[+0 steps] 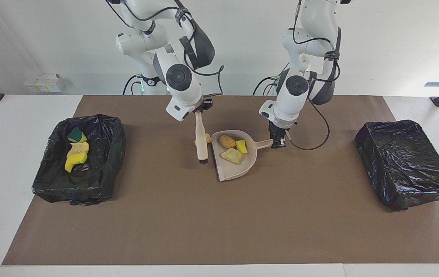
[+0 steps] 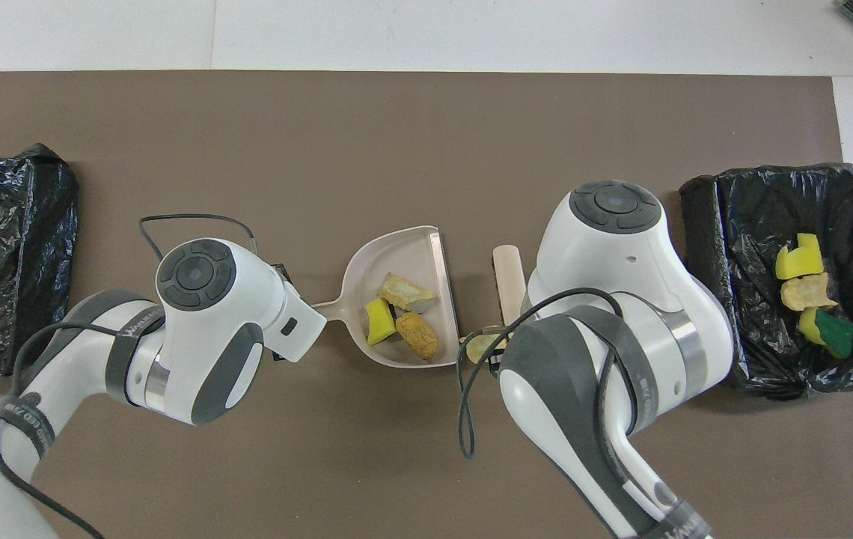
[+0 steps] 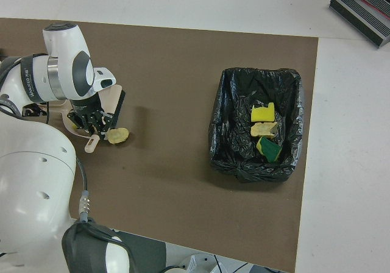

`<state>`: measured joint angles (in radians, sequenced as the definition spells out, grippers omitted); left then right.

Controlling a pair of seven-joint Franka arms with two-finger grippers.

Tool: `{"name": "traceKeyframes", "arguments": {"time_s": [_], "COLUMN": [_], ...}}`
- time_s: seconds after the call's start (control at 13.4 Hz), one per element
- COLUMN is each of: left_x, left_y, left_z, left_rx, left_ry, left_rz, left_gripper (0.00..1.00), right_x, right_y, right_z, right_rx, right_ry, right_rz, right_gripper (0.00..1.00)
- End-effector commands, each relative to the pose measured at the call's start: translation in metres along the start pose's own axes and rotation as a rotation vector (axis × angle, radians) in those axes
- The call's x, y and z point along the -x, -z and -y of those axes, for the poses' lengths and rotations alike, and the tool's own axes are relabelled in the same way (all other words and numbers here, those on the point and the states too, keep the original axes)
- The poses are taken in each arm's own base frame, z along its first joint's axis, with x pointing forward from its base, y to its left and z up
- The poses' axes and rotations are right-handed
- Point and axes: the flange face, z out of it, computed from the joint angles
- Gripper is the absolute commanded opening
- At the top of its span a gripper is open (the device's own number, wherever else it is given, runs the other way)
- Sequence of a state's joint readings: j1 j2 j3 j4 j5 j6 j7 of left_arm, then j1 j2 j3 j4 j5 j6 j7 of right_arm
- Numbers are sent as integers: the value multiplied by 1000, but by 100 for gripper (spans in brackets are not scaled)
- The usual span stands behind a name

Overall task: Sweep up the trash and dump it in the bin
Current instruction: 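Brush the remaining debris into the dustpan with the right gripper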

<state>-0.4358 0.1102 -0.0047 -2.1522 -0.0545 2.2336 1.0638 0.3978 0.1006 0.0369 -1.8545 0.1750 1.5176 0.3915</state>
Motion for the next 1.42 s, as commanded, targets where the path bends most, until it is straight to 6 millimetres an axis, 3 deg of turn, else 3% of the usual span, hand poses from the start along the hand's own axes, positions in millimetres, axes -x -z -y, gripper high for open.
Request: {"name": "traceKeyframes", "arguments": {"time_s": [0.0, 0.15, 0.22, 0.3, 0.6, 0.67, 0.89, 1.19, 1.34], "left_x": [28, 53, 51, 38, 24, 25, 6, -7, -7], "left_y": [29, 48, 55, 52, 35, 31, 16, -3, -7], "left_z": [13, 23, 14, -1, -53, -57, -76, -85, -80], "left_rx": [9, 39, 50, 59, 30, 20, -1, -28, -72], "left_ry": [-33, -59, -76, -102, -96, -88, -32, -3, -17], "left_rz": [-22, -25, -21, -13, 79, 111, 164, 160, 117], "left_gripper": [0, 0, 0, 0, 0, 0, 0, 0, 0], "right_x": [42, 51, 50, 50, 38, 38, 35, 50, 48], "right_y": [-59, -91, -92, -92, -116, -119, -136, -129, -116], "right_z": [-39, -51, -47, -44, -17, -6, 25, 74, 88], "right_rx": [112, 118, 99, 71, -34, -76, -183, -374, -434], "right_ry": [-96, -105, -102, -96, -84, -81, -65, 14, 18], "right_rz": [-31, -25, -32, -26, 17, 27, 59, 58, 76], "right_gripper": [0, 0, 0, 0, 0, 0, 0, 0, 0]}}
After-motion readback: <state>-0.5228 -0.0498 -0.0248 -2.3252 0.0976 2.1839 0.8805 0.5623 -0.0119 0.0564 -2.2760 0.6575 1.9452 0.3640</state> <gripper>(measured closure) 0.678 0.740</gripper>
